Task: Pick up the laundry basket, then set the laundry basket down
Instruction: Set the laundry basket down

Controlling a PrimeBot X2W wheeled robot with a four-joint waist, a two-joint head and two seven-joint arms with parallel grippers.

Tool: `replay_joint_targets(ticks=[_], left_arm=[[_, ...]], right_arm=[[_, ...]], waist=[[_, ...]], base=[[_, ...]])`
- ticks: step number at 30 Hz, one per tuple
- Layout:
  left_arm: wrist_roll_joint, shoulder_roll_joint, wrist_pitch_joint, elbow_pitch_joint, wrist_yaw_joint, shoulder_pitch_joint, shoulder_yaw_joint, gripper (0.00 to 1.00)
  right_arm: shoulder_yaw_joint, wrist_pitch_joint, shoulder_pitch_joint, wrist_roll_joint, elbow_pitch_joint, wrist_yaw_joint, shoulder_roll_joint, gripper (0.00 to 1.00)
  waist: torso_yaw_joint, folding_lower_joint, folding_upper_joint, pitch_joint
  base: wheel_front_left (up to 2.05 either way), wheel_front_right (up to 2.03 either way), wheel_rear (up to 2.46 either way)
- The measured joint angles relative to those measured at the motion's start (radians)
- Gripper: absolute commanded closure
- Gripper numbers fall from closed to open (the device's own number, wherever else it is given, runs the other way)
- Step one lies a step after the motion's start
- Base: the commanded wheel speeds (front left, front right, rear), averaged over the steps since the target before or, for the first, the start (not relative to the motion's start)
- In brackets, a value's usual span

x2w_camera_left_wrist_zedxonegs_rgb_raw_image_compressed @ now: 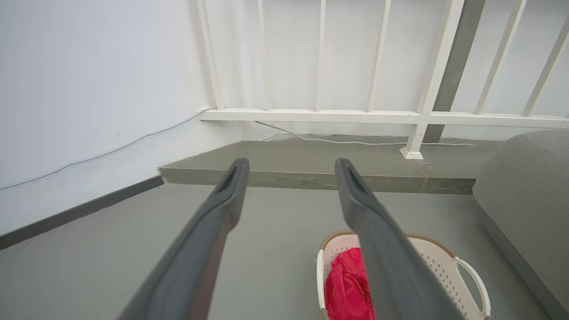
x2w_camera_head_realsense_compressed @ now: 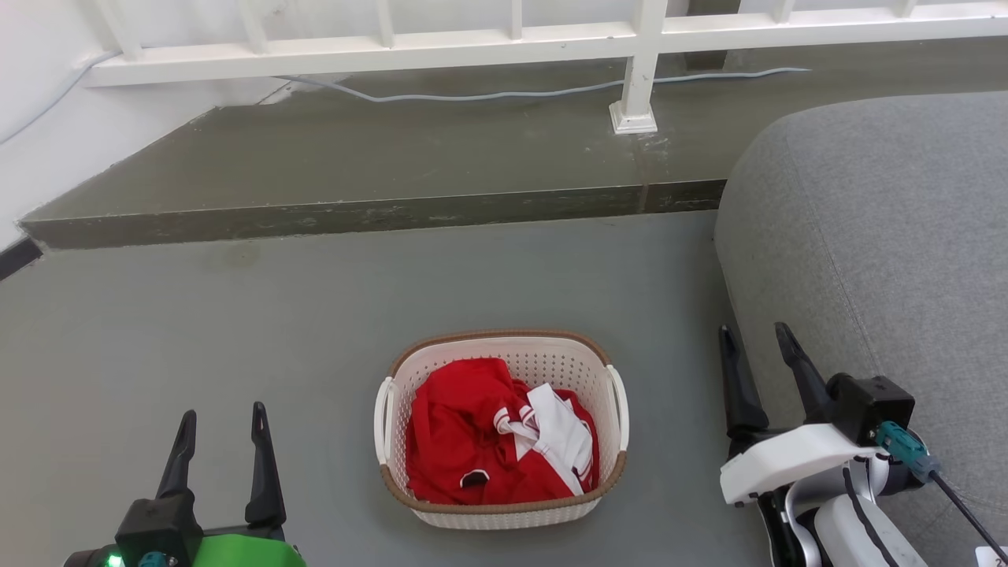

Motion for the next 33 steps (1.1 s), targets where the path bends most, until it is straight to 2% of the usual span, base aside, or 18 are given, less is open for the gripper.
replay_joint_targets(ticks=[8, 9, 17, 21, 33], left_arm=[[0.009, -0.003, 0.0, -0.008, 0.0, 0.019, 0.007, 0.0], [0.009, -0.004, 0.0, -0.008, 0.0, 0.022, 0.007, 1.0], [-0.003, -0.016, 0.005, 0.044, 0.0, 0.024, -0.011, 1.0], [-0.031, -0.017, 0.005, 0.035, -0.01, 0.035, -0.02, 1.0], [-0.254, -0.022, 0.028, 0.028, -0.028, 0.043, -0.008, 1.0]], right_arm=[[-0.013, 0.0, 0.018, -0.017, -0.018, 0.0, 0.01, 0.0], [-0.014, 0.0, 0.019, -0.017, -0.02, 0.0, 0.011, 1.0], [-0.011, 0.002, 0.058, -0.011, 0.028, 0.002, 0.023, 1.0], [-0.012, 0.002, 0.059, 0.031, 0.024, 0.011, 0.023, 1.0], [-0.053, 0.033, 0.06, 0.226, 0.01, 0.037, 0.025, 1.0]], waist=[[-0.001, 0.0, 0.0, 0.002], [0.0, 0.0, 0.0, 0.002], [0.0, 0.0, 0.0, 0.002], [0.002, 0.0, 0.0, 0.001], [0.007, 0.0, 0.0, 0.0]], base=[[0.0, 0.0, 0.0], [0.0, 0.0, 0.0], [0.0, 0.0, 0.0], [0.0, 0.0, 0.0], [0.0, 0.0, 0.0]])
